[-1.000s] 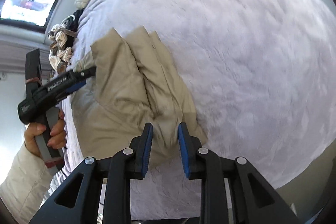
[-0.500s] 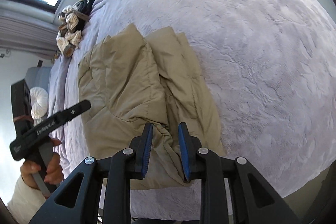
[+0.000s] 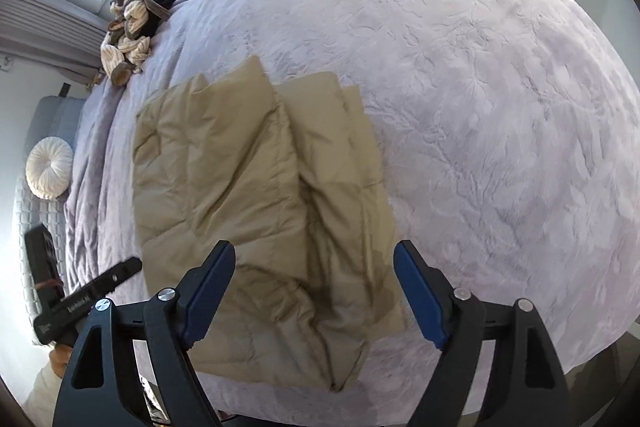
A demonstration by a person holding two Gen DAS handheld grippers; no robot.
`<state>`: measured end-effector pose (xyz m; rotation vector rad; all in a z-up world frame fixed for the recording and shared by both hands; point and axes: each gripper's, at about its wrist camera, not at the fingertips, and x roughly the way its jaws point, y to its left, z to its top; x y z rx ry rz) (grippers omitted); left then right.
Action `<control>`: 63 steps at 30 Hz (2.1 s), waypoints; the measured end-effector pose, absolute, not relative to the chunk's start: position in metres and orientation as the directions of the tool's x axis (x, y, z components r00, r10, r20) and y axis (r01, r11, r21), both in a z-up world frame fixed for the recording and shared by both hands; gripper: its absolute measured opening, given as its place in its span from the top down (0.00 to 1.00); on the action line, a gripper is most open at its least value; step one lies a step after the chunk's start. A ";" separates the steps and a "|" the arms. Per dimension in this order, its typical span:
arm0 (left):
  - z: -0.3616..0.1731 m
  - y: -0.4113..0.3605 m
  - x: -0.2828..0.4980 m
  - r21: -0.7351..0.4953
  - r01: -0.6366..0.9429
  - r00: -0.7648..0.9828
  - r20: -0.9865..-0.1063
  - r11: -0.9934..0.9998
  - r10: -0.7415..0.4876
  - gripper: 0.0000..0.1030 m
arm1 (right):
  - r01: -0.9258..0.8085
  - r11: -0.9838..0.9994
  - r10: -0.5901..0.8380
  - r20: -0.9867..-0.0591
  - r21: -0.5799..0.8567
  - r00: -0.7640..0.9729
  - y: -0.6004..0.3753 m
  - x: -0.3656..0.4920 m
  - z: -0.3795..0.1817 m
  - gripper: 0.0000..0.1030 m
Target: Fold large clothes
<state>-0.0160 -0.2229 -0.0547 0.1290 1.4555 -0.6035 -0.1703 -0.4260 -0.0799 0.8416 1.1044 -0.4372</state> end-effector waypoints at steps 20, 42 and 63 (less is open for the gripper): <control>-0.129 -0.237 0.005 -0.701 0.271 -0.309 -0.713 0.660 -0.630 0.00 | 0.586 0.691 0.332 -0.906 0.423 0.262 -0.473 -0.113 -0.171 0.02; -0.121 -0.250 -0.001 -0.769 0.272 -0.347 -0.639 0.579 -0.686 0.20 | 0.441 0.420 0.617 -0.606 0.793 0.502 -0.467 -0.105 -0.197 0.53; -0.063 -0.071 0.175 -0.765 0.327 -0.190 -0.629 0.555 -0.754 0.20 | 0.303 0.456 0.599 -0.540 0.837 0.592 -0.335 0.018 -0.156 0.56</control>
